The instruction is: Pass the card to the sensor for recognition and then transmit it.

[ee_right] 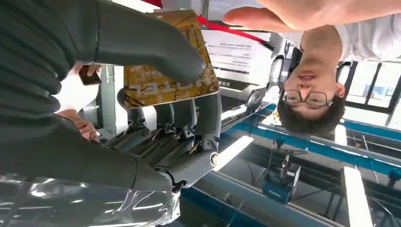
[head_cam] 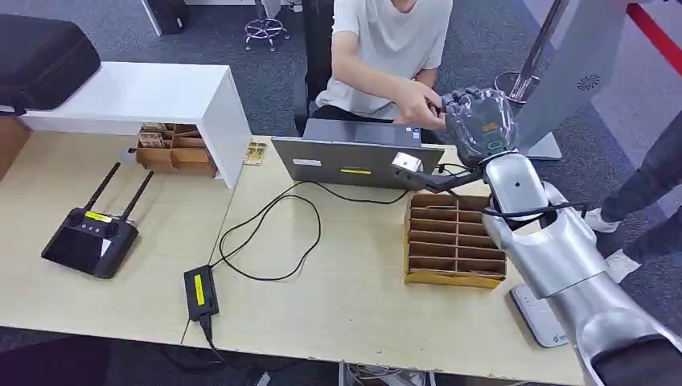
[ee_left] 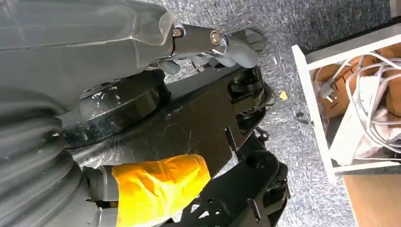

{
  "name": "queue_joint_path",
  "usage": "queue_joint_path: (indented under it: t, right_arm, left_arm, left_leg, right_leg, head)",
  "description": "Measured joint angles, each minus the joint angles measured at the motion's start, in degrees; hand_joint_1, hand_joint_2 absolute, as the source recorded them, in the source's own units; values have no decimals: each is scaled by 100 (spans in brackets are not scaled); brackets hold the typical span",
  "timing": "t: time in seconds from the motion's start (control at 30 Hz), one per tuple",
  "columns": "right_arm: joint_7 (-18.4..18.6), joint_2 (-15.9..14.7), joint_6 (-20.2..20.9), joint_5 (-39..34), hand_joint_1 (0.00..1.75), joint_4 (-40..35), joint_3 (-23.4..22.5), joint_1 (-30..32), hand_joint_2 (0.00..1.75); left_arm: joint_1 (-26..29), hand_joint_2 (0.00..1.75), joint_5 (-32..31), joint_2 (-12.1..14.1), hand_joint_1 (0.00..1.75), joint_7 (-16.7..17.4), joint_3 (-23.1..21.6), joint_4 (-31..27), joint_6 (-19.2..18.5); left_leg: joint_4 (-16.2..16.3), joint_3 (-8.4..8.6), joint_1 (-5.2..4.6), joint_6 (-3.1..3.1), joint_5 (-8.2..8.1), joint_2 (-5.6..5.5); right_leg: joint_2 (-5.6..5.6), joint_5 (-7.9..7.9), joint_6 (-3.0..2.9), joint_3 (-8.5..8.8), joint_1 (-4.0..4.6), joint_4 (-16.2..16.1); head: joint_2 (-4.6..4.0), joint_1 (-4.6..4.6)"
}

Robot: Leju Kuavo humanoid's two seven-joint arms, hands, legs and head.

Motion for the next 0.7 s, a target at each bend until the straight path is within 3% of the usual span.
queue_joint_path:
  t: [0.6, 0.63, 0.7]
  right_arm:
    - [-153, -2, 170, -15, 134, -291, 13, 207, 175]
    - [-153, -2, 186, -15, 0, -317, 28, 219, 175]
    - [-153, -2, 210, -18, 0, -345, 53, 228, 175]
  left_arm:
    - [-3, 175, 17, -9, 0, -214, 0, 0, 0]
    - [-3, 175, 20, -9, 0, -214, 0, 0, 0]
    - [-3, 175, 15, -9, 0, -216, 0, 0, 0]
  left_leg:
    - [0, -1, 0, 0, 0, 5]
    - [0, -1, 0, 0, 0, 5]
    - [0, -1, 0, 0, 0, 5]
  right_leg:
    - [4, 0, 0, 0, 0, 0]
    - [4, 0, 0, 0, 0, 0]
    - [4, 0, 0, 0, 0, 0]
  head:
    - [0, 0]
    - [0, 0]
    - [0, 0]
